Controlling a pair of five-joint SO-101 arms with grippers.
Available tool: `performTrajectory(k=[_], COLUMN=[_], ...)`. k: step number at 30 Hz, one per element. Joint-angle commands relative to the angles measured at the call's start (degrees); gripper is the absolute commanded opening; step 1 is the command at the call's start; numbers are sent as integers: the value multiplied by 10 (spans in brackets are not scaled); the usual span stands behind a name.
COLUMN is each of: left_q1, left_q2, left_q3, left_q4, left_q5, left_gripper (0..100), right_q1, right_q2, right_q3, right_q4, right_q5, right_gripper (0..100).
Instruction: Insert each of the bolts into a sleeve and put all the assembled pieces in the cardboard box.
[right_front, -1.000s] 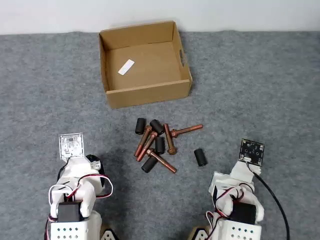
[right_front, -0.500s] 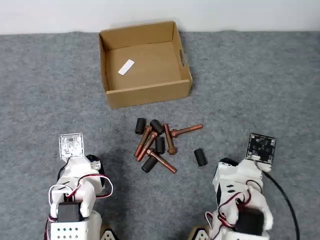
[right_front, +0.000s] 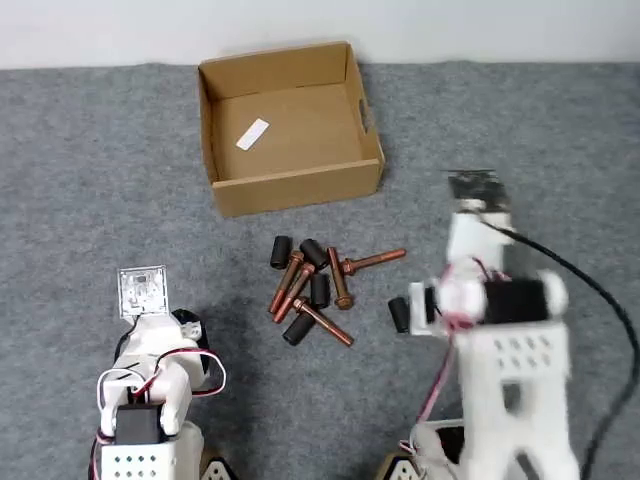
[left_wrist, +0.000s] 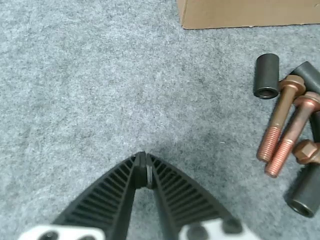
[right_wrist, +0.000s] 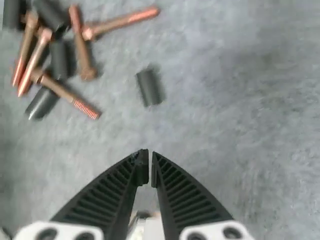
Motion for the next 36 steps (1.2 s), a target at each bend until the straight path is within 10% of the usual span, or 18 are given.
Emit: performTrajectory(k=[1,11,21,36], left_q1=[-4,-4,-4,-4], left_q2=[-3,-3,-3,-3], left_q3=[-2,-2,-2,-2], left_q4=[3,3,3,3], left_q5=[5,5,5,5], left_gripper=[6,6,6,6], right_q1=[-45,-76,-74,-74], right_q2=[96,292,329,335], right_q3=[-40,-39,17,117], right_q4=[15,-68,-214,-369], right_q5=[38,158,134,165], right_gripper=[9,12,217,201])
